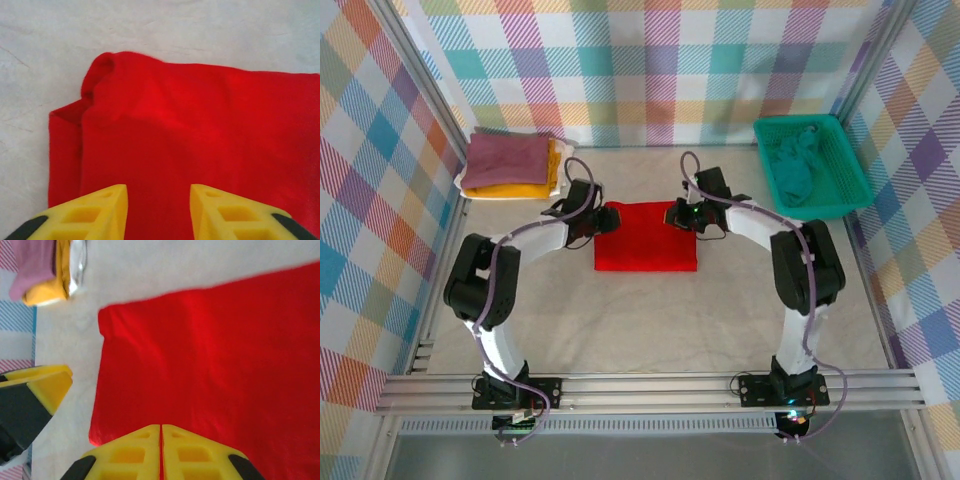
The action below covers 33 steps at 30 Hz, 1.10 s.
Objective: Fold and stack the t-shirts
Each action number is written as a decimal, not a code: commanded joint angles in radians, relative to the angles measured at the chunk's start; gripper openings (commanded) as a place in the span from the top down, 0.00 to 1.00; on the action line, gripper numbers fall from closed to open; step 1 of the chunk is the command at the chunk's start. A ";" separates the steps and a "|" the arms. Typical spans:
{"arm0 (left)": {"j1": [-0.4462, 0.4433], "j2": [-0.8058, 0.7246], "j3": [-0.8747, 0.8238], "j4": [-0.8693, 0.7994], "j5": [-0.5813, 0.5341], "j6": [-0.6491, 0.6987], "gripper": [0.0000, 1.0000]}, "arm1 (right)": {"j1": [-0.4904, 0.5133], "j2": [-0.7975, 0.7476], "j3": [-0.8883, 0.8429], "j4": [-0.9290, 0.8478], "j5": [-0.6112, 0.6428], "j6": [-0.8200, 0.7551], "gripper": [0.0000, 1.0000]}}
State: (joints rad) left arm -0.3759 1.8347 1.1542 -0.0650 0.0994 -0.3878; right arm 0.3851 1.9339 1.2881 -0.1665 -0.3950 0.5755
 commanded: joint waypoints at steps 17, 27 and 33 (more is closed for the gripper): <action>0.031 0.157 0.247 0.017 0.033 -0.013 0.66 | -0.020 -0.020 0.016 0.044 -0.038 0.041 0.86; 0.094 0.354 0.334 0.058 0.050 -0.024 0.69 | -0.019 -0.103 -0.009 0.024 -0.050 0.045 0.85; 0.121 0.321 0.467 -0.040 0.019 0.002 0.61 | -0.020 -0.183 -0.007 -0.016 -0.029 0.017 0.83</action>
State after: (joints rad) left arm -0.2661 2.1948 1.5677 -0.0467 0.1440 -0.3996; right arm 0.3676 1.8149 1.2755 -0.1547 -0.4206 0.6147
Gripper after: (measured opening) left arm 0.386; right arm 0.162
